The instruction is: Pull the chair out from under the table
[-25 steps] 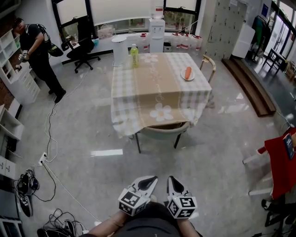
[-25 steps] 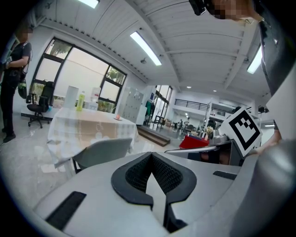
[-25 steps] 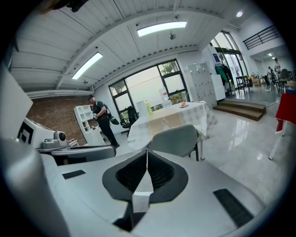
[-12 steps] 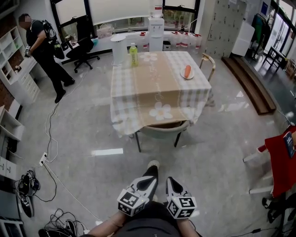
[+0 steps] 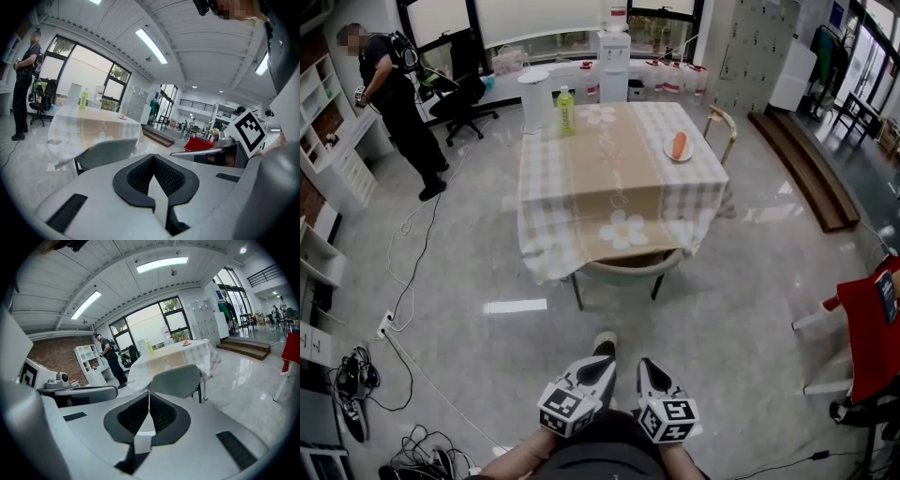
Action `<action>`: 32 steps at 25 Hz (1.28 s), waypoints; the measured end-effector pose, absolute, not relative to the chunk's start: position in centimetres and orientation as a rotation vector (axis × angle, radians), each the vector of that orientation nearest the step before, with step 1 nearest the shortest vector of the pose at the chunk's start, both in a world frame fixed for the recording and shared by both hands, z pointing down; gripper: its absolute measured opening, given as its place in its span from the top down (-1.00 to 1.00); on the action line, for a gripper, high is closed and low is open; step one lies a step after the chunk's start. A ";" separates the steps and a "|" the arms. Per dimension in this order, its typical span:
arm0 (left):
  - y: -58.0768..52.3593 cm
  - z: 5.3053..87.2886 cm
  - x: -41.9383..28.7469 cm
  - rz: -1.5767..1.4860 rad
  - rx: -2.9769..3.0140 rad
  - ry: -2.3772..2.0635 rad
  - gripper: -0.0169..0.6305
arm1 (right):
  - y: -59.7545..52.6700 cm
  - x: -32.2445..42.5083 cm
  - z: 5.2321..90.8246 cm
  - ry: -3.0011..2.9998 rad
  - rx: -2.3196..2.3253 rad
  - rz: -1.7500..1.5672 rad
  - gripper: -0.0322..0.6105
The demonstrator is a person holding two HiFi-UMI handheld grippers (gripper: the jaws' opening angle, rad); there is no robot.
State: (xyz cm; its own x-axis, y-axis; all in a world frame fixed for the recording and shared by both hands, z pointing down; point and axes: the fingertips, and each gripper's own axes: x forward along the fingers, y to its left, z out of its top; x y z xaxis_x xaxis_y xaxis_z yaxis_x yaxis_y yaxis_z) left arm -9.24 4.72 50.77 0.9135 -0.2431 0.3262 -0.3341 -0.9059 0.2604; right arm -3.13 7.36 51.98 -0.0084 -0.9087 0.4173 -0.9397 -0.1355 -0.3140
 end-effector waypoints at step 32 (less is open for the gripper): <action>-16.0 49.1 0.2 0.400 2.762 -0.472 0.92 | -13.0 5.8 49.0 -2.082 2.135 0.816 0.86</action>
State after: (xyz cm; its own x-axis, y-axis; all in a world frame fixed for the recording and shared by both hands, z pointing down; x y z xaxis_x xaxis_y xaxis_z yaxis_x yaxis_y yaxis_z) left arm 0.17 -16.01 49.13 0.9067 -0.2742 0.3206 -0.3609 -0.8977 0.2528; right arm 5.79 -13.04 49.01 -0.0456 -0.9162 0.3982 -0.9428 -0.0923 -0.3202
